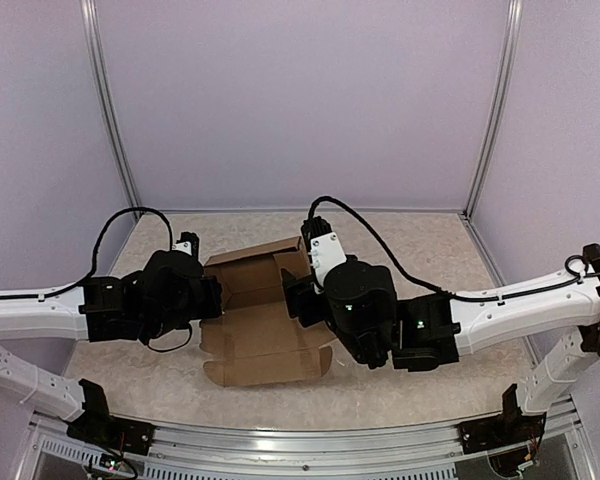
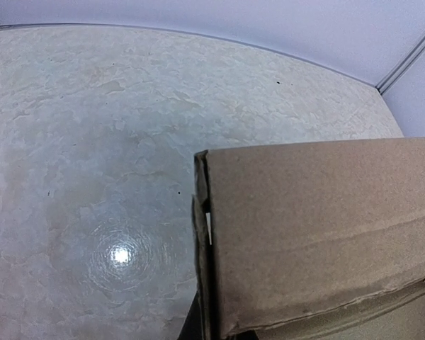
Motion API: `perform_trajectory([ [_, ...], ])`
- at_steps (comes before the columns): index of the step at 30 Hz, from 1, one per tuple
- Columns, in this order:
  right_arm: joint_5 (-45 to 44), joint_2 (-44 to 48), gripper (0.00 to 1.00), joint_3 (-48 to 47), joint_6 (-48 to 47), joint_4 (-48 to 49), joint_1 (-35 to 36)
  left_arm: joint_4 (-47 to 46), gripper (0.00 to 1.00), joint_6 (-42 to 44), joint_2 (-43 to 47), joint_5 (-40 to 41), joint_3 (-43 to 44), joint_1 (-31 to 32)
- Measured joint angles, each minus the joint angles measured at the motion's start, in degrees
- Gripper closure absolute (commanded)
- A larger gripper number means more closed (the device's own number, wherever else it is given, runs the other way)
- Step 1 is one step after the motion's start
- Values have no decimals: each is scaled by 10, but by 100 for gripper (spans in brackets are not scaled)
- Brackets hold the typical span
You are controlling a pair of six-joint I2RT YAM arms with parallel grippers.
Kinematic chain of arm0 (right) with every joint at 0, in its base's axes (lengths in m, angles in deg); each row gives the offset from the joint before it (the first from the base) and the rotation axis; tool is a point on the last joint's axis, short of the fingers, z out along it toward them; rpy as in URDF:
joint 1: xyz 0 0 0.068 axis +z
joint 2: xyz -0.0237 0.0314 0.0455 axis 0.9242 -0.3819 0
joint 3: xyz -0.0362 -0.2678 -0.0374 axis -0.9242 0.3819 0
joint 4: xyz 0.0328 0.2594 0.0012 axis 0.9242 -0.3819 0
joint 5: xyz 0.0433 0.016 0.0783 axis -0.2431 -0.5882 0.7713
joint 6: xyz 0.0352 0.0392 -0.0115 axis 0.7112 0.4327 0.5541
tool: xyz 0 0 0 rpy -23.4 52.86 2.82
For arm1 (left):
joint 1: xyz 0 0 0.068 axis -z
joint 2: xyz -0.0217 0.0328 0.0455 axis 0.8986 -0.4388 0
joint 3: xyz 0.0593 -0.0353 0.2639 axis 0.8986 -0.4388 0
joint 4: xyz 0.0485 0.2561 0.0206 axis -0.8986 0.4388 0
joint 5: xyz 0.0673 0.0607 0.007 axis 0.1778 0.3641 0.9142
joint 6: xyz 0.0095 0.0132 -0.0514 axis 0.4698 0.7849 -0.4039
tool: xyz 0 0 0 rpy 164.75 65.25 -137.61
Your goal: Fold the paper box
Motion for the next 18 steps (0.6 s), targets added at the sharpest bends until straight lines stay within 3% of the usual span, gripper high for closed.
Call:
perform_trajectory([
  [9, 141, 112, 20, 44, -5, -97, -8, -50, 100, 71, -4, -6, -31, -13],
  [18, 242, 213, 20, 75, -25, -179, -42, -234, 100, 219, -77, -100, -78, -25],
])
